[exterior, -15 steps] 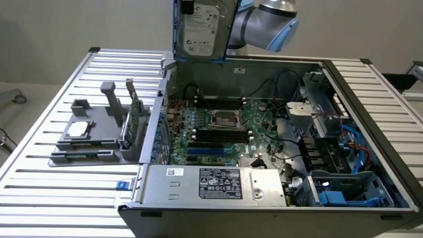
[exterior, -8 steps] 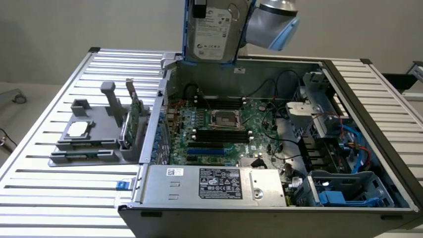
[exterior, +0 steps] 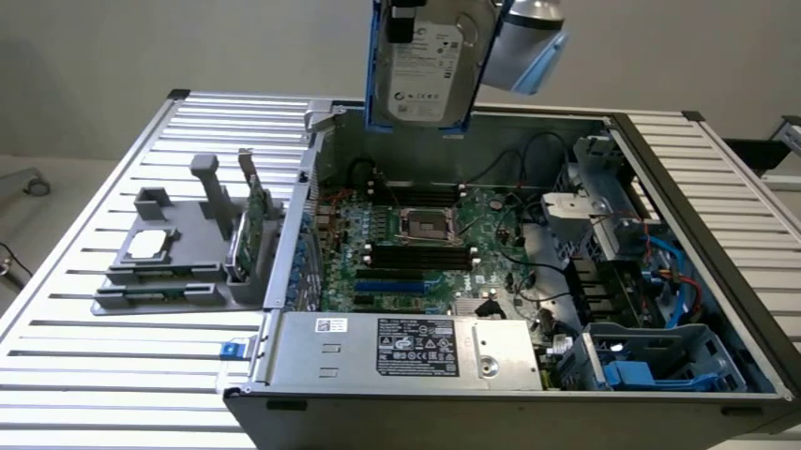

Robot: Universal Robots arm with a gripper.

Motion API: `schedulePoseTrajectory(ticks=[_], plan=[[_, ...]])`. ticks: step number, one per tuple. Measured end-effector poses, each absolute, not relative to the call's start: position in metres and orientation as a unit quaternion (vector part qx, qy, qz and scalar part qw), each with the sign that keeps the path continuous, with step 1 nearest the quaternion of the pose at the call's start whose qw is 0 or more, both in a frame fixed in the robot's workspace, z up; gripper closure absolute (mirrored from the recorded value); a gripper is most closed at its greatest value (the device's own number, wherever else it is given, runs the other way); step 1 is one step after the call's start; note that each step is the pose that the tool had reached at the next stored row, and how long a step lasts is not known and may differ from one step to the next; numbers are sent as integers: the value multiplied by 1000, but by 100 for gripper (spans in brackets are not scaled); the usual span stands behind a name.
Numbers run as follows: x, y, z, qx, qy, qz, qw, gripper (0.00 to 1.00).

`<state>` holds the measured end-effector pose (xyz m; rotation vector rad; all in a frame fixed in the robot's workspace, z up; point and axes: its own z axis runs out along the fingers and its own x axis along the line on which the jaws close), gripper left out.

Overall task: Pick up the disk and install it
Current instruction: 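Pick up the disk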

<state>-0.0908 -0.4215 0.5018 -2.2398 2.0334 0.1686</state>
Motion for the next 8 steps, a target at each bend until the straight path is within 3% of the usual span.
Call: schedulePoseTrajectory(ticks=[8], plan=[[-77,-438,502,-739,669,45,67,67]])
